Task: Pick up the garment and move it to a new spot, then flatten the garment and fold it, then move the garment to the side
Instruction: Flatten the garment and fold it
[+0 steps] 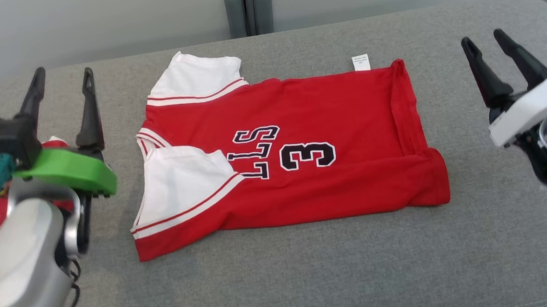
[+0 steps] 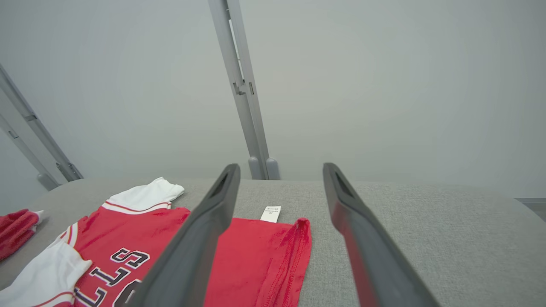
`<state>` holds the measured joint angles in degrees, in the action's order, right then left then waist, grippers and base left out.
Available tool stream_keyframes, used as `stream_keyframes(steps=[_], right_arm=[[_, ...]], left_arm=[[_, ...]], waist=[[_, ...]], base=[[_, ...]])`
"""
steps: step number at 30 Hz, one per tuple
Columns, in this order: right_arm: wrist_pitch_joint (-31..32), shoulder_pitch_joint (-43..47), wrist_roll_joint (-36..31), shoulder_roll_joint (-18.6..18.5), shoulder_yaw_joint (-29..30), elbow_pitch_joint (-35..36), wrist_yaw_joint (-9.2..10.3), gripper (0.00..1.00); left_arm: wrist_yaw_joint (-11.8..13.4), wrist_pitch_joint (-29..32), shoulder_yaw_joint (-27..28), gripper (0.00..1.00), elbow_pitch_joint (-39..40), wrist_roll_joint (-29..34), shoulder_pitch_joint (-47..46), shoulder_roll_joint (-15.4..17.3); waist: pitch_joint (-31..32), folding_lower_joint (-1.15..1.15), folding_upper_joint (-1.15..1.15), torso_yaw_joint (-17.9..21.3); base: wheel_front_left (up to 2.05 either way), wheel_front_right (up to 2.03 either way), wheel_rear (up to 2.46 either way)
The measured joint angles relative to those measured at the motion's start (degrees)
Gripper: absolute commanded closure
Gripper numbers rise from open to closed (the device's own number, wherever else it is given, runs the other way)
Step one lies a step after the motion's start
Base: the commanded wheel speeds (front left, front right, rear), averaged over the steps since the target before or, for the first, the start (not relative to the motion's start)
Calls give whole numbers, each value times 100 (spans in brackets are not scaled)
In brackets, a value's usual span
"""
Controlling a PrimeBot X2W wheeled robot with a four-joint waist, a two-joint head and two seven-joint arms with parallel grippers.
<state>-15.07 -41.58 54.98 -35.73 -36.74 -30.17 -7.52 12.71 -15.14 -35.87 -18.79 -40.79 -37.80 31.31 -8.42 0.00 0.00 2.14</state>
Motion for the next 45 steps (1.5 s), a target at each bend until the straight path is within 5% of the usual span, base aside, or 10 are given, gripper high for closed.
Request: stream_keyframes(steps=[5,12,21,29,45], right_arm=[[0,1528,-1497,871,1934,998,4,0],[1,2893,-2846,1996,3065,2157,4,0],[1,3438,-3591,2584,3227,2624,4,0],[1,3450,-3591,2748,3277,2659,3,0],[1,3449,-3555,2695,3065,2621,3,0]], left_arm=[[224,1,1059,0,988,733,1333,-682],[-23,1,1805,0,1335,1826,2393,-1757],[-603,1,2616,0,1283,2892,3238,-2427],[-964,1,2818,0,383,3331,3307,-2611],[-561,1,3109,0,-2537,3406,2379,-2605]], waist=[[142,0,0,-17],[226,0,0,-37],[273,0,0,44],[285,0,0,106],[124,0,0,296]], base=[[0,0,0],[0,0,0],[0,0,0],[0,0,0],[0,0,0]])
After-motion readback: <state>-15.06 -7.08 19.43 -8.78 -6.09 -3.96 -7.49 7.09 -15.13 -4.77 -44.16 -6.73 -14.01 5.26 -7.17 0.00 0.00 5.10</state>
